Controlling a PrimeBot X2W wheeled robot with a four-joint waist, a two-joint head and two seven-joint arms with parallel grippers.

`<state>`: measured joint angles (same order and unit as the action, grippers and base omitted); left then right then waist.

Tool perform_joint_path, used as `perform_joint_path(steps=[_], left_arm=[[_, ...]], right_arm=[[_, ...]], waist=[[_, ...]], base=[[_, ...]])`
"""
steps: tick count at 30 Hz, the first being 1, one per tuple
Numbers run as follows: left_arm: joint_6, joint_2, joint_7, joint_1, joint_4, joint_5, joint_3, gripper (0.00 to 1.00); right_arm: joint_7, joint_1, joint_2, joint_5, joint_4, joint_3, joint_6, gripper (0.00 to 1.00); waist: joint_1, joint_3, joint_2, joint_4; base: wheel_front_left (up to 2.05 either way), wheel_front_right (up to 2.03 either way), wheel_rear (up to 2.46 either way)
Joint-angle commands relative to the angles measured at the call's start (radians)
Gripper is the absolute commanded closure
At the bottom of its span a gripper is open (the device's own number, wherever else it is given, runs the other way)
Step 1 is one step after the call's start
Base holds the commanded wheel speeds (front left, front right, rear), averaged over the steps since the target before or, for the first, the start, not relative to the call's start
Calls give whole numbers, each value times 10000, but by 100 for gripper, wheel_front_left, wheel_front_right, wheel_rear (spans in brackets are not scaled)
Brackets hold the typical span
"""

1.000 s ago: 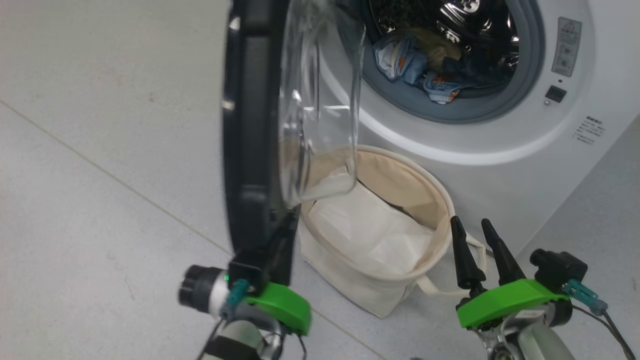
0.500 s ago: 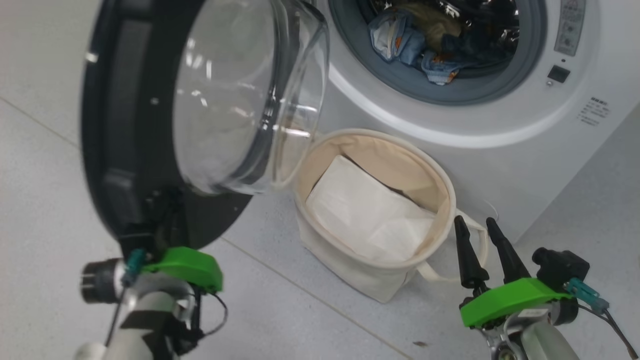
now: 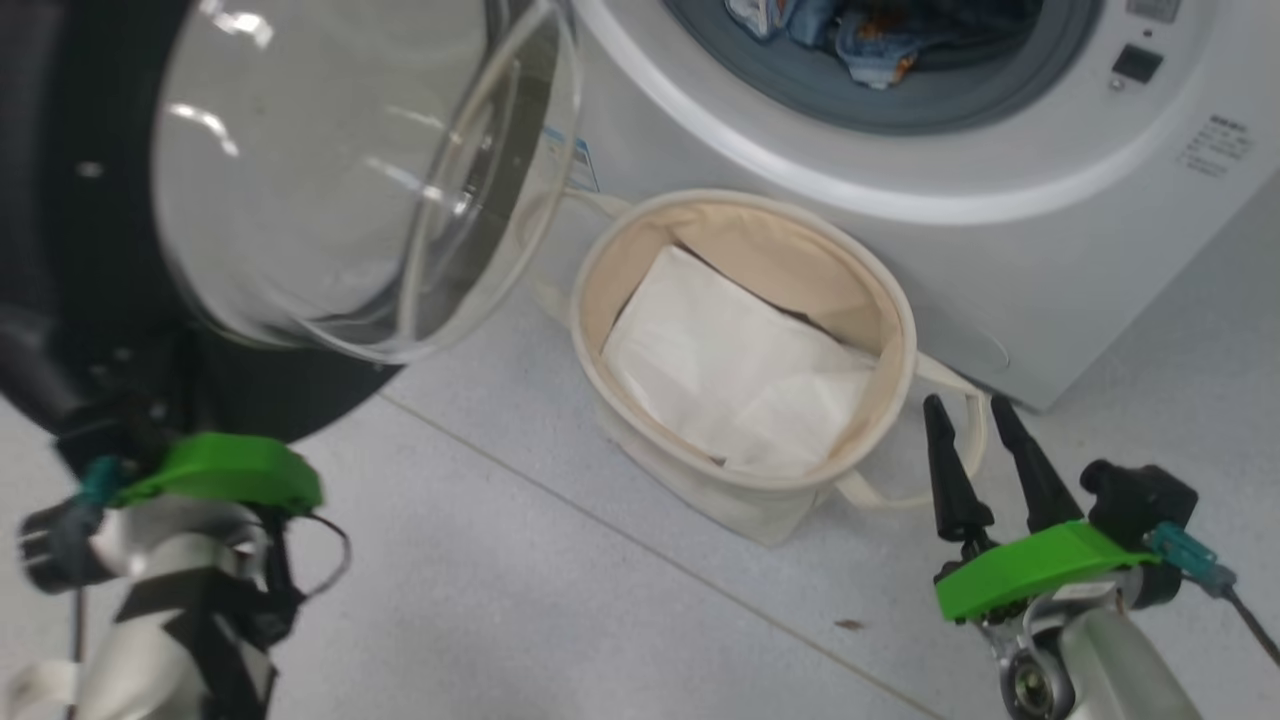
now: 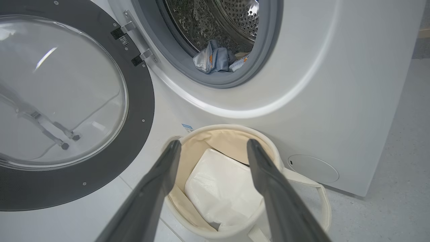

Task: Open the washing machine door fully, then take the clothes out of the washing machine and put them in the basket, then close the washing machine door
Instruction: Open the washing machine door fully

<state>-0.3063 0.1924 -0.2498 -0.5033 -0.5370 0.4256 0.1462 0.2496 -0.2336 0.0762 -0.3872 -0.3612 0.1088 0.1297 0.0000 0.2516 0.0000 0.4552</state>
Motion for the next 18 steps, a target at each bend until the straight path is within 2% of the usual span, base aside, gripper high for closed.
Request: perform_joint_path(steps=[1,8,18], left_arm=[[-14,618,-119,-468,262,45,-958,100],[200,600,-119,-568,353,-256,-2173,100],[582,141,-120,-396,628,-1032,-2682,100]], right_arm=[[122,-339,81,107,384,205,10,0],[122,-532,348,117,546,60,10,0],[122,-606,241,-24,524,115,10,0]], waist=[[0,344,0,-180],[0,934,0,-342],[0,642,0,-441]], base=[[0,0,0],[0,0,0],[0,0,0]])
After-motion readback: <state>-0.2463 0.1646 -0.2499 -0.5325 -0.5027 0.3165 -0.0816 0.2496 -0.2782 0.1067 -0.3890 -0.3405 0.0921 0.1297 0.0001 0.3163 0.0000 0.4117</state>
